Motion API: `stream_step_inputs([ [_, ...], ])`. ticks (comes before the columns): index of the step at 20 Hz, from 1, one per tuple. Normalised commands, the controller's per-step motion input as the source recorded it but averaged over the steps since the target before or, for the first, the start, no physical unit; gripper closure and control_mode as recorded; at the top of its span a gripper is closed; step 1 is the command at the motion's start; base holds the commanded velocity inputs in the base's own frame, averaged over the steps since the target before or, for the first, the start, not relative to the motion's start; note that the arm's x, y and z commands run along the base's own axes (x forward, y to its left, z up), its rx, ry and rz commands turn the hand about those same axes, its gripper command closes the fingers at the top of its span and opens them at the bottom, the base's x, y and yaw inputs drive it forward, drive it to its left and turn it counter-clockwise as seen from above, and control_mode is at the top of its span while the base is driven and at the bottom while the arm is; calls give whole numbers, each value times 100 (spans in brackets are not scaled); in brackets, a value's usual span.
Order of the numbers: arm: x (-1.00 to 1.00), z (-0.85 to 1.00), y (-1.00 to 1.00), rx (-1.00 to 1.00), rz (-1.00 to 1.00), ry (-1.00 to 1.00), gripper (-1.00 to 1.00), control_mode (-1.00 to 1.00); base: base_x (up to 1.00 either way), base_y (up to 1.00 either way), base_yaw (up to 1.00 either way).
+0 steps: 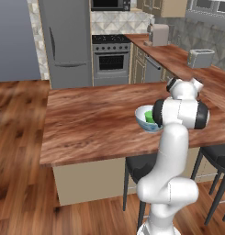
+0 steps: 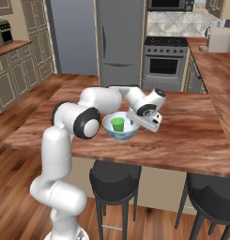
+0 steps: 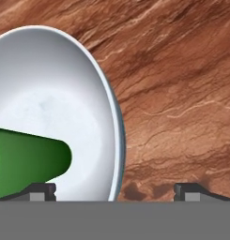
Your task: Place the cup inside the bowl on the dining table and move the bowl to any counter.
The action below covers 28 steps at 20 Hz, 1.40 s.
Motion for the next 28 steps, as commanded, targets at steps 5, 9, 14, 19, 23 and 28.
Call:
stream_step_inputs([
  [5,1,-14,0,0,0,0,-100,-100,0,0,0],
  [9,4,-6,0,0,0,0,-100,-100,0,0,0],
  [14,2,-9,4,0,0,0,-100,-100,0,0,0],
  [19,0,-12,5,0,0,0,-100,-100,0,0,0],
  [23,0,-13,4,0,0,0,-100,-100,0,0,0],
  [28,0,-5,5,0,0,1,-100,-100,0,0,0],
])
